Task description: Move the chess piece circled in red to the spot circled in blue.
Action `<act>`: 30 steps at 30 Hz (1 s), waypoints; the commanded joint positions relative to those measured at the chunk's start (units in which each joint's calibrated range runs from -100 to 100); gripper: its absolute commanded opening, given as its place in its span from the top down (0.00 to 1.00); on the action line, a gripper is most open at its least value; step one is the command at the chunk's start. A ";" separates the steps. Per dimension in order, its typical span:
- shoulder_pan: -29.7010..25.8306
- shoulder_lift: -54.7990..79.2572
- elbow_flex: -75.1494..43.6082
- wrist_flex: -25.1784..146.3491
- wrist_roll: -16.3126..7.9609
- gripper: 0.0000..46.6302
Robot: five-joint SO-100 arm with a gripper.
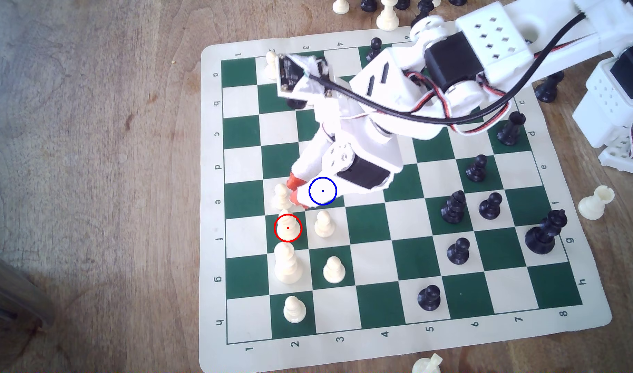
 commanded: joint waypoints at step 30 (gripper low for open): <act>-0.41 6.79 -14.17 4.56 -1.90 0.80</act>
